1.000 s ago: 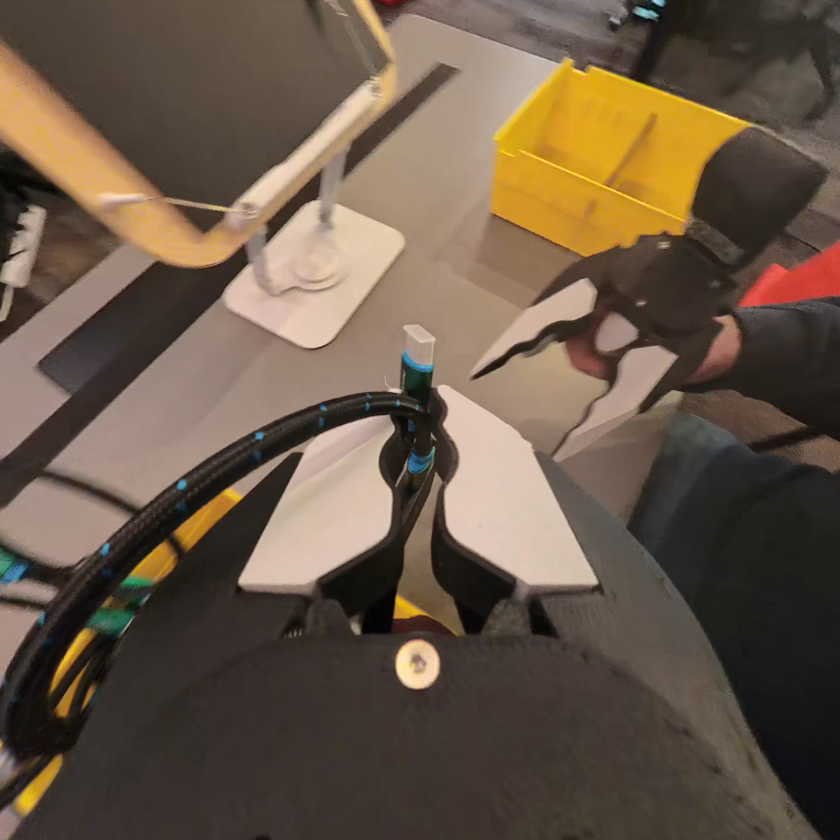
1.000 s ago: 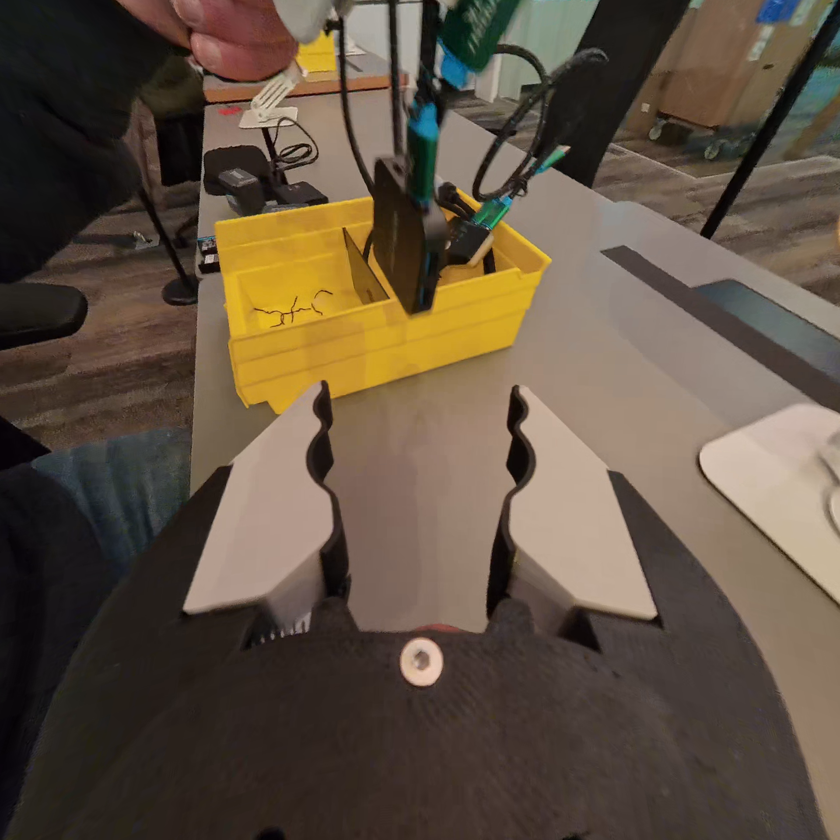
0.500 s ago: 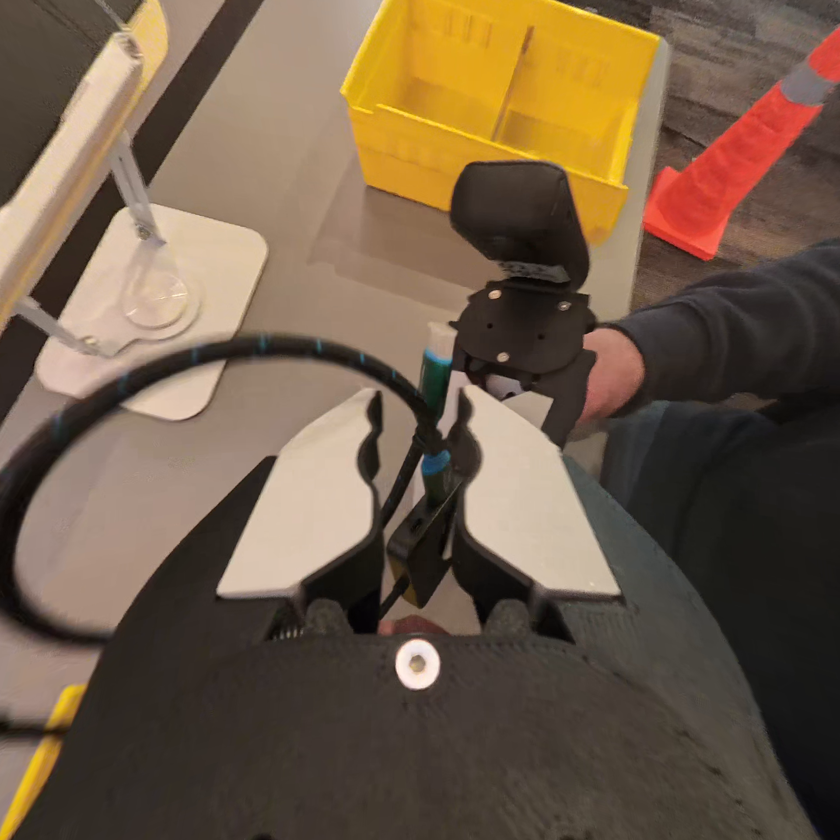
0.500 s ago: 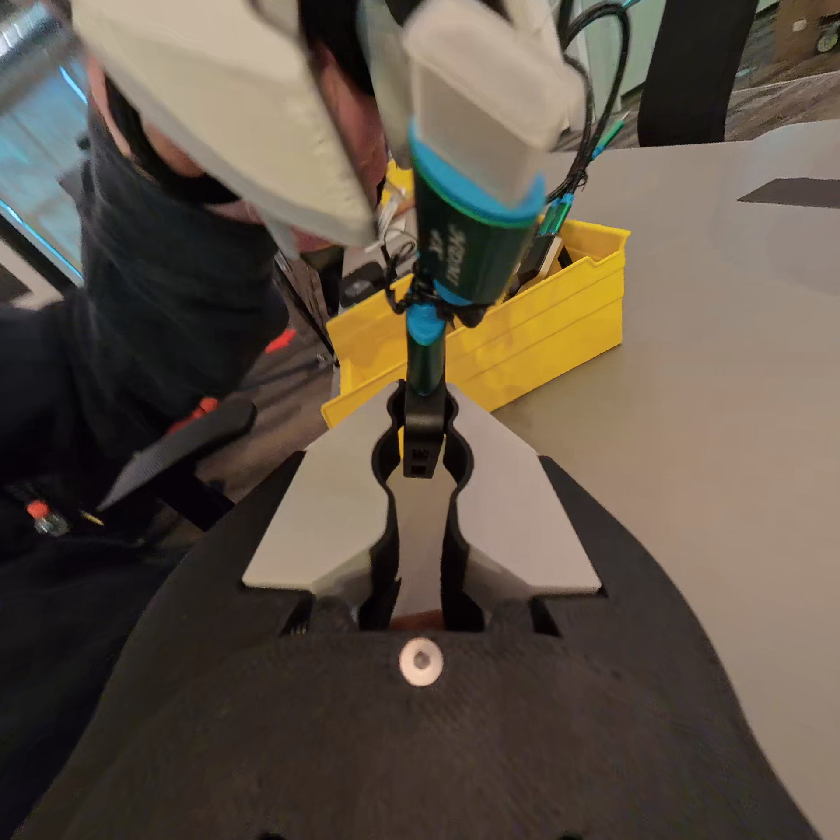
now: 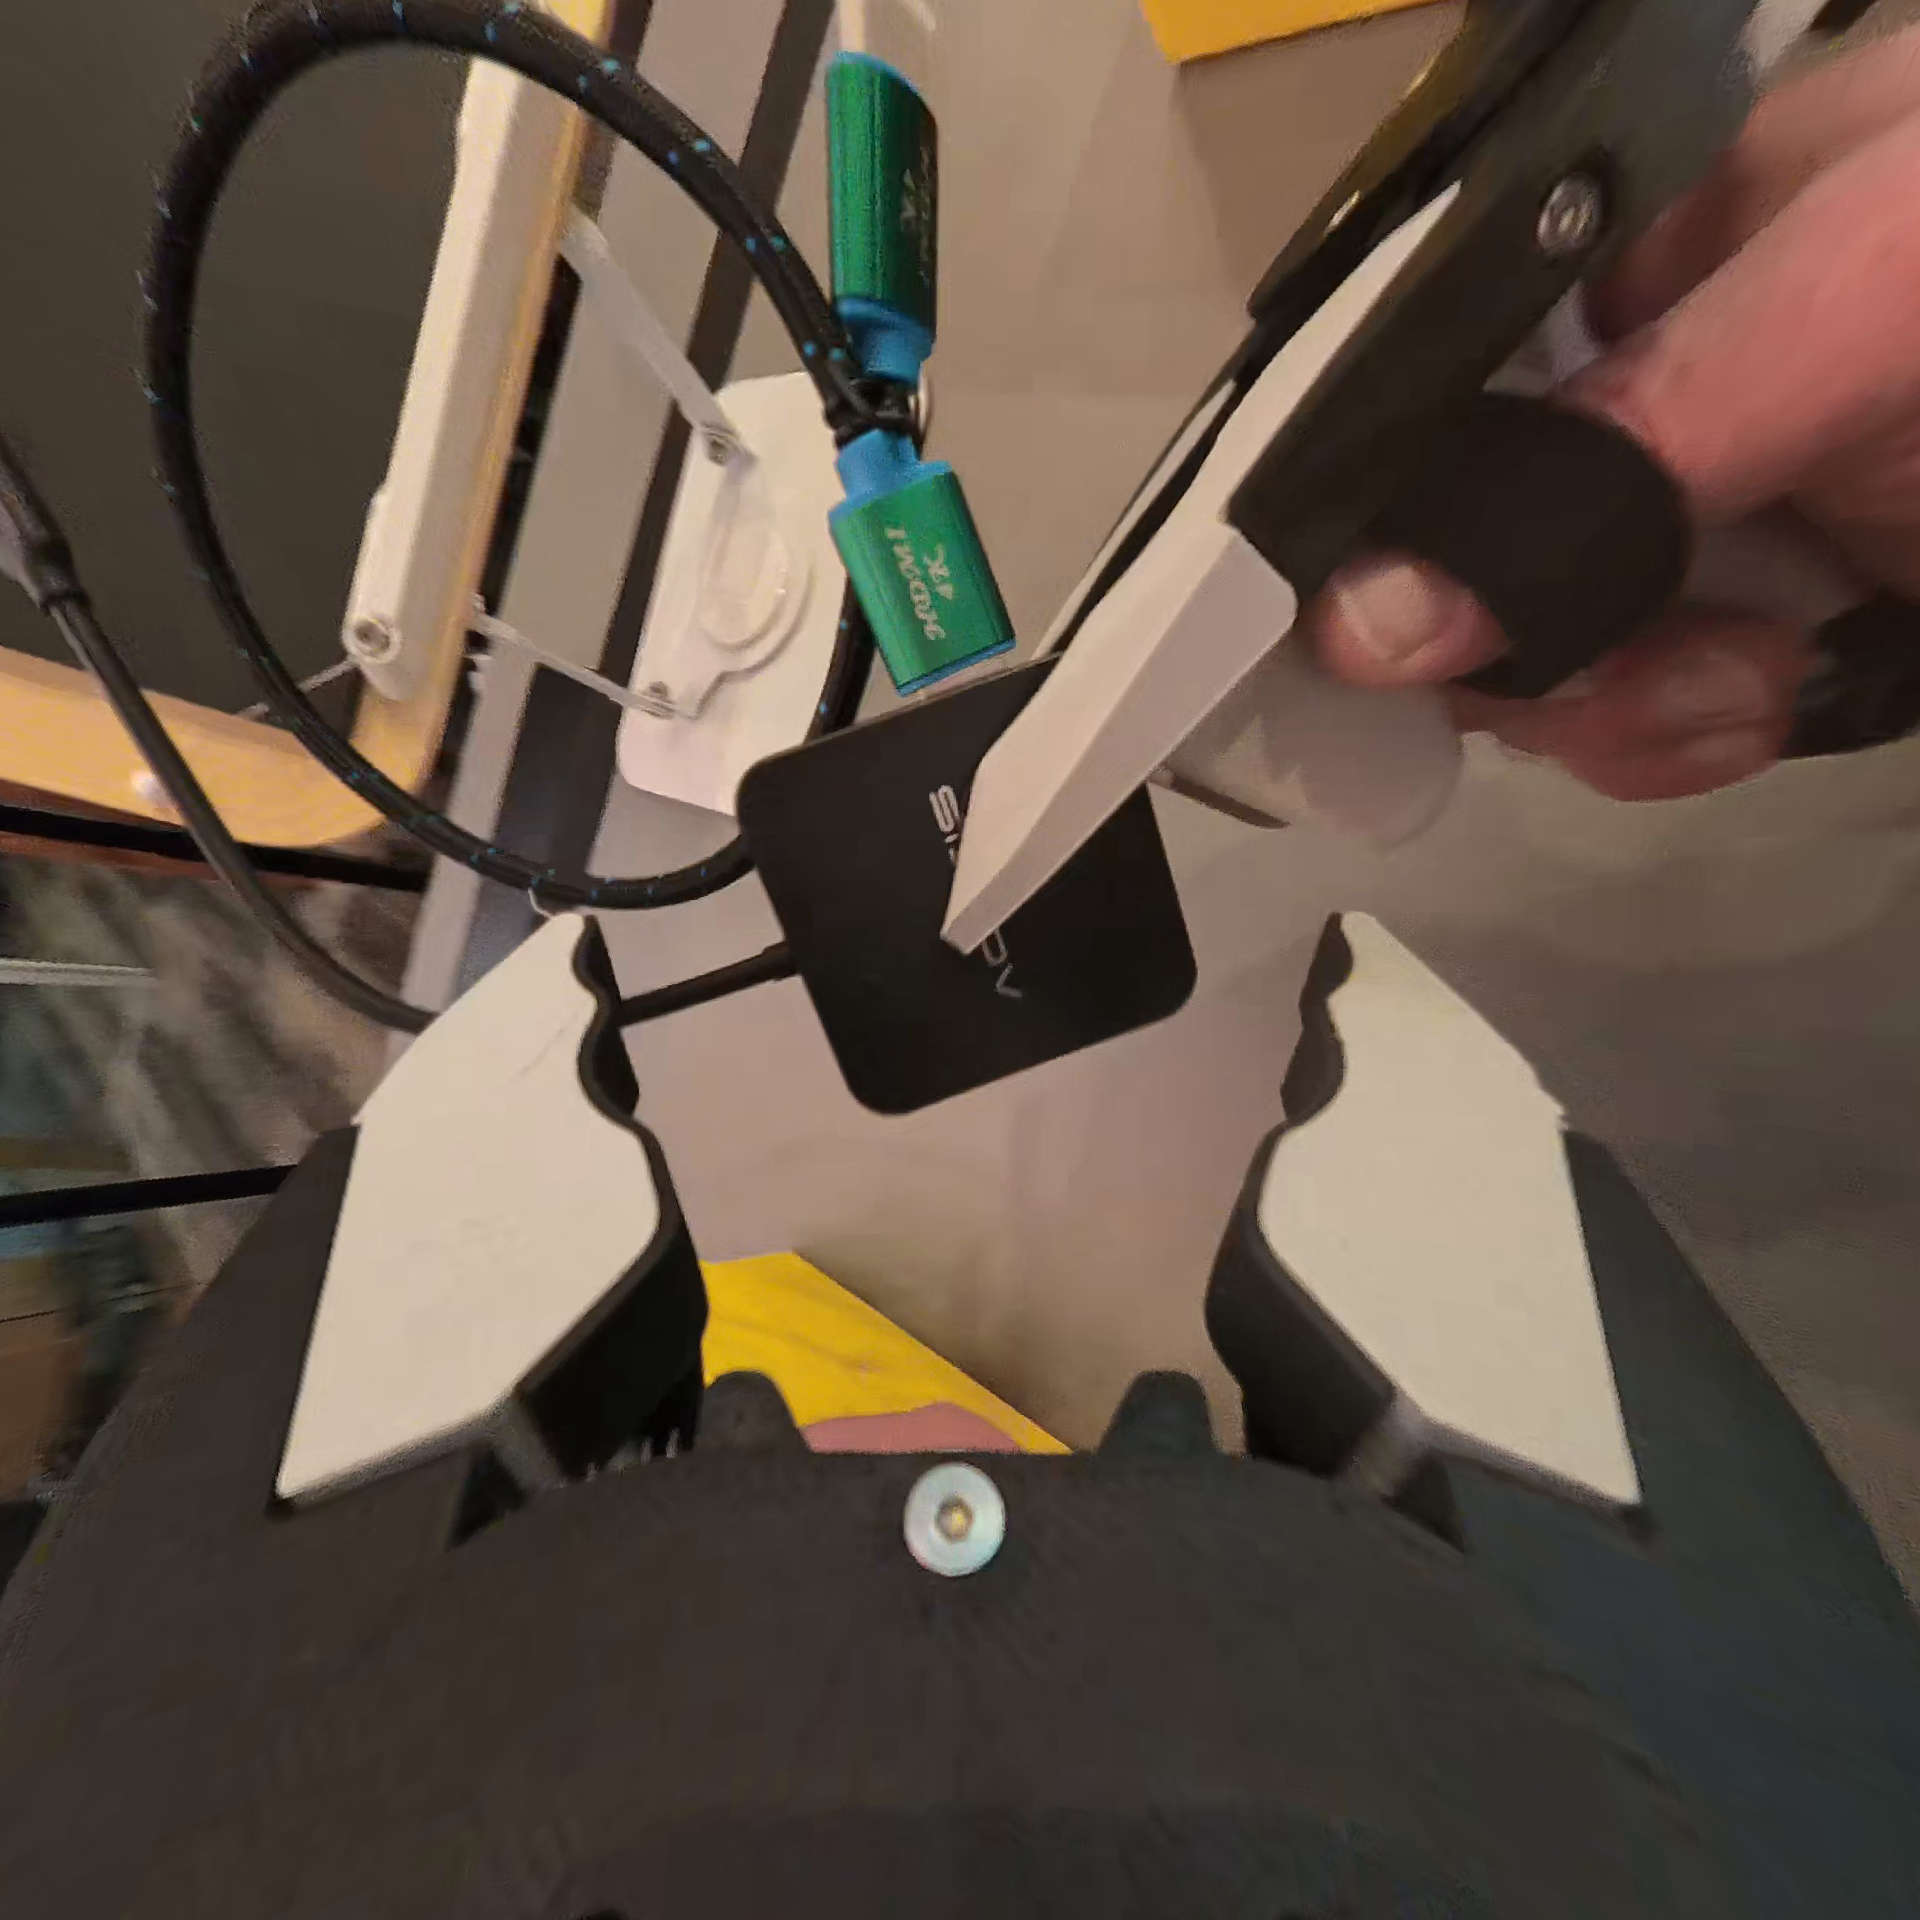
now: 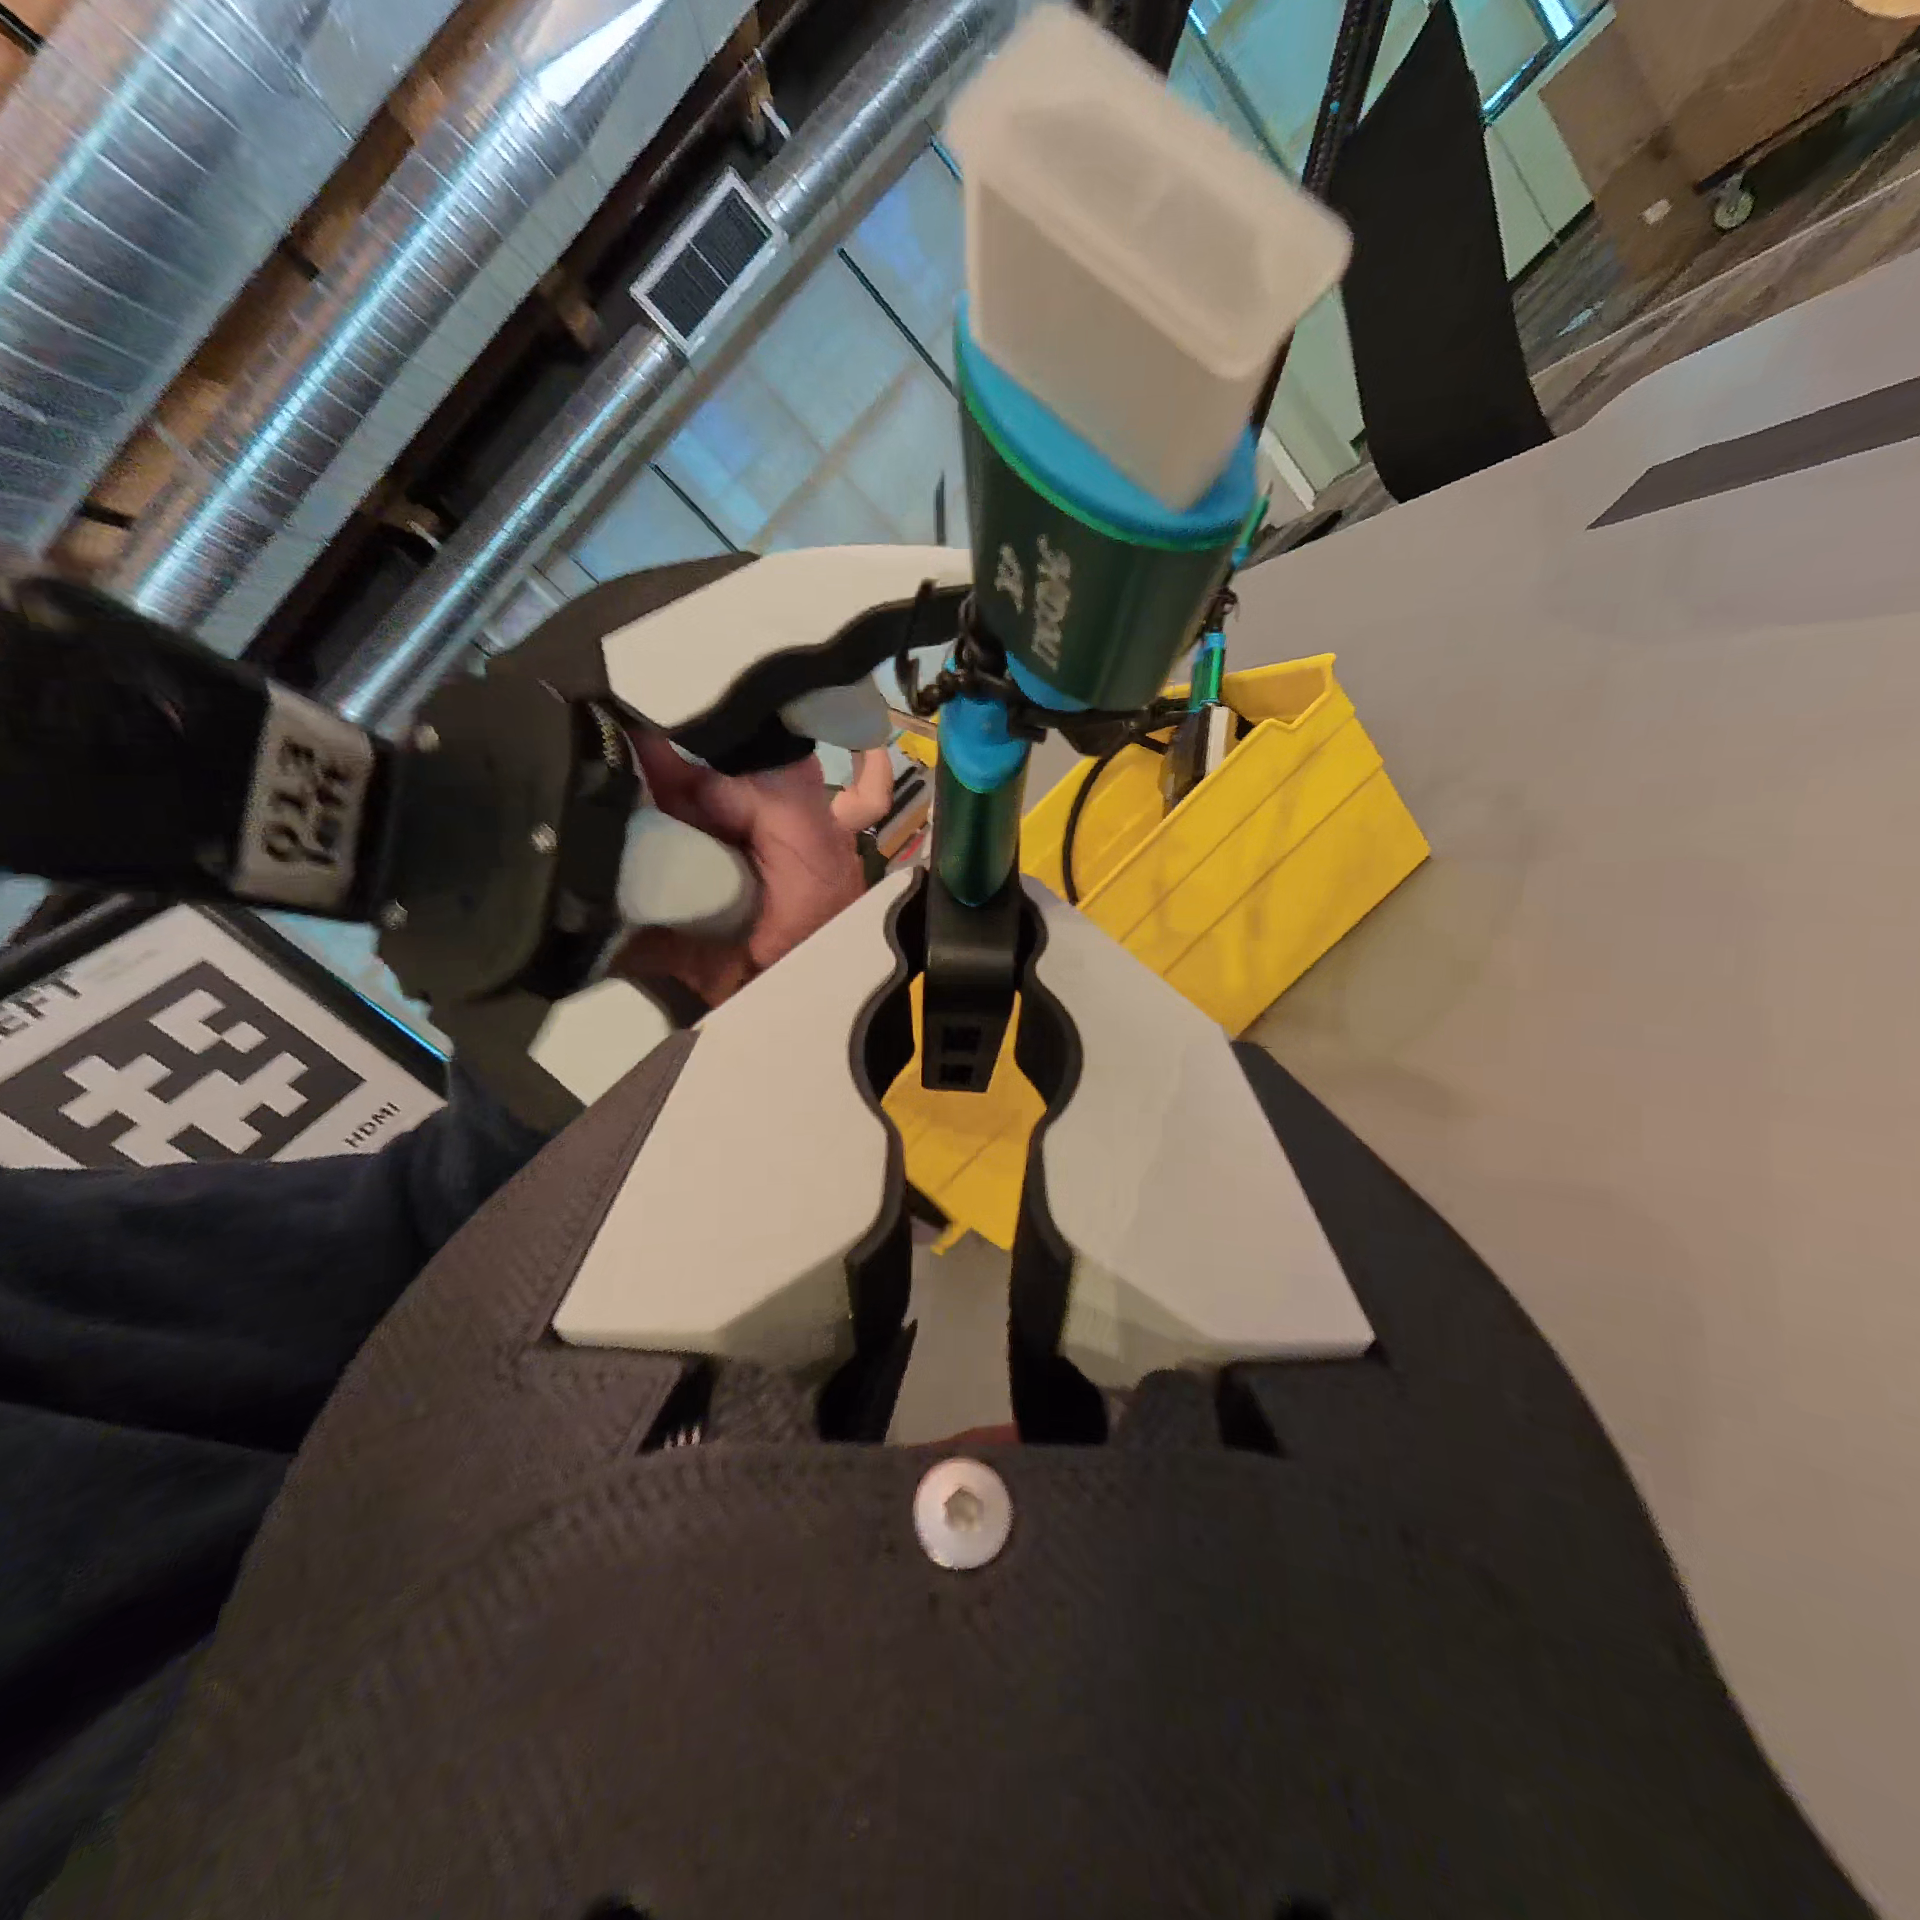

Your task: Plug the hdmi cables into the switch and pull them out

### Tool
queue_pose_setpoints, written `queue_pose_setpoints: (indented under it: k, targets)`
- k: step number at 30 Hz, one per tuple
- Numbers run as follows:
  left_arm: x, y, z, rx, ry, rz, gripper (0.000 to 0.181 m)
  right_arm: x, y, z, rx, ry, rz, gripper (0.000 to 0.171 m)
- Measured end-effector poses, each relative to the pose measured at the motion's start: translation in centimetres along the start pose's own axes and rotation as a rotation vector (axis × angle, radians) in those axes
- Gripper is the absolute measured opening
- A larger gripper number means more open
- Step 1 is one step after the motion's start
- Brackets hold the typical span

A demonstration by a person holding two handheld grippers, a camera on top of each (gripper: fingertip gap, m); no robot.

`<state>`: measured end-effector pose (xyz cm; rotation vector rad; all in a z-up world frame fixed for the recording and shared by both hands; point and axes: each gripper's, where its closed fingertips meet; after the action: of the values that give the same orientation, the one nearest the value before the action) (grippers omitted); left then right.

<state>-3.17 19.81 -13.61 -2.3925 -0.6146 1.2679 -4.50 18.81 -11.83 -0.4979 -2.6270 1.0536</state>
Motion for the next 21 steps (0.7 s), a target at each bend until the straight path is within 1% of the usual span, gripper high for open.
queue_pose_setpoints:
  k: [3,5,6,8,11,13,16,18,21]
  targets:
    - [1.3,-0.2,0.4,0.109,-0.016,-0.103,0.123,0.3,-0.9,0.1,0.041,0.004,-0.034,0.011]
    - [1.7,-0.6,0.4,0.133,-0.009,-0.163,0.115,0.5,-1.3,0.2,0.059,0.001,-0.044,0.011]
    - [1.6,-0.7,0.2,0.134,0.012,-0.184,0.106,0.5,-1.3,0.3,0.067,0.002,-0.043,0.011]
    - [1.5,-0.4,0.0,0.122,0.041,-0.166,0.100,0.4,-1.4,0.2,0.075,0.008,-0.051,0.011]
    - [1.6,-0.1,0.5,0.128,0.016,-0.150,0.098,0.6,-1.3,0.6,0.055,-0.012,-0.047,0.012]
    - [1.5,0.1,0.4,0.097,0.035,-0.105,0.098,0.6,-1.5,0.7,0.051,-0.025,-0.061,0.014]
    - [1.0,0.2,0.5,0.072,0.051,-0.054,0.093,0.6,-1.6,0.9,0.007,-0.054,-0.067,0.019]
    - [0.9,0.2,1.0,0.075,0.038,-0.025,0.093,0.4,-1.7,1.1,-0.028,-0.090,-0.069,0.022]
    - [0.5,0.3,1.1,0.059,0.065,0.037,0.093,0.1,-1.9,1.2,-0.100,-0.141,-0.061,0.024]
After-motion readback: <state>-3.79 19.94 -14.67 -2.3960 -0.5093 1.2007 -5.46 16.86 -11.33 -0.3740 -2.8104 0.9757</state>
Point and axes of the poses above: each gripper's, where its closed fingertips meet, x out along the fingers, z out of its underside, y = z × x across the jaws, and after that the axes turned 3 degrees about z, right-handed
